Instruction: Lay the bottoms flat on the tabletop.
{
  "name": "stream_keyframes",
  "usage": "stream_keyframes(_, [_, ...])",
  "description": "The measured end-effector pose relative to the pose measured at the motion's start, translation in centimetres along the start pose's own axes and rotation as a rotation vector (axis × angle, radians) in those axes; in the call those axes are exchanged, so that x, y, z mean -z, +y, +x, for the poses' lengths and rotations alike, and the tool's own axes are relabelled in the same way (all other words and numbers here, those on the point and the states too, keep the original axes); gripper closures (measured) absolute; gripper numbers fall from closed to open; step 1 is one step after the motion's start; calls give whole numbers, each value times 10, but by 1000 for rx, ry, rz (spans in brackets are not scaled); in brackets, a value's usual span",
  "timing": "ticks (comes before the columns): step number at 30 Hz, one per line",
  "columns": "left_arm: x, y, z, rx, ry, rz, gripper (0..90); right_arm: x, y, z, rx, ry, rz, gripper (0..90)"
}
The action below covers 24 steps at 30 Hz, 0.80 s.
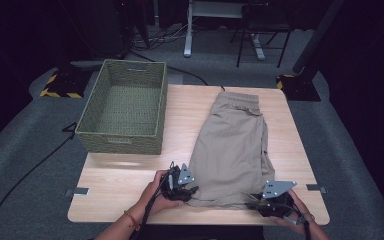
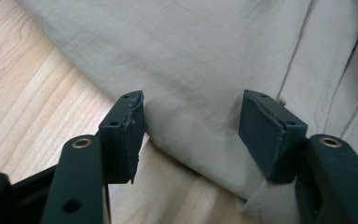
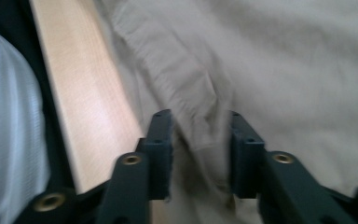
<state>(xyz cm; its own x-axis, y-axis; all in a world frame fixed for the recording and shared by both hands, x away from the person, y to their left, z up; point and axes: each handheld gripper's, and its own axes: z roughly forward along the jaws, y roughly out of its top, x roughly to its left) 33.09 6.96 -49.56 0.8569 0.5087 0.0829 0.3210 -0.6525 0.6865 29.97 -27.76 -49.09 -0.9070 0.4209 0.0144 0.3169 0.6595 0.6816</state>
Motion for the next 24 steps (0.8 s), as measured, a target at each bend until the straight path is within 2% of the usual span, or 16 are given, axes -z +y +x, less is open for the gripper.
stream_keyframes(4, [3, -1, -7, 22, -18, 14, 412, 16, -12, 3, 5, -14, 17, 690])
stream_keyframes(6, [5, -2, -12, 28, -57, 23, 412, 24, -16, 4, 3, -22, -7, 637])
stream_keyframes(9, [8, -3, -23, 2, -155, 38, 386, 35, -16, -2, -37, -95, -50, 524])
stream_keyframes(11, [11, -1, -29, -27, -197, 33, 342, 41, -9, -10, -61, -173, -74, 469])
stream_keyframes(14, [20, 10, -29, -67, -184, -10, 306, 47, 7, -26, -94, -277, -120, 424])
stream_keyframes(17, [18, 22, -17, -57, -113, -45, 287, 48, 24, -45, -86, -342, -132, 405])
stream_keyframes(18, [15, 26, -12, -55, -103, -42, 285, 46, 29, -53, -97, -360, -132, 394])
stream_keyframes(20, [3, 31, -6, -84, -82, -20, 292, 39, 38, -70, -134, -388, -108, 384])
stream_keyframes(21, [-4, 32, -3, -86, -77, -8, 293, 34, 41, -77, -131, -415, -96, 390])
stream_keyframes(22, [-10, 33, -1, -88, -66, 10, 294, 27, 43, -84, -145, -426, -86, 402])
stream_keyframes(24, [-20, 32, 3, -55, -90, 11, 290, 13, 45, -100, -192, -392, -62, 398])
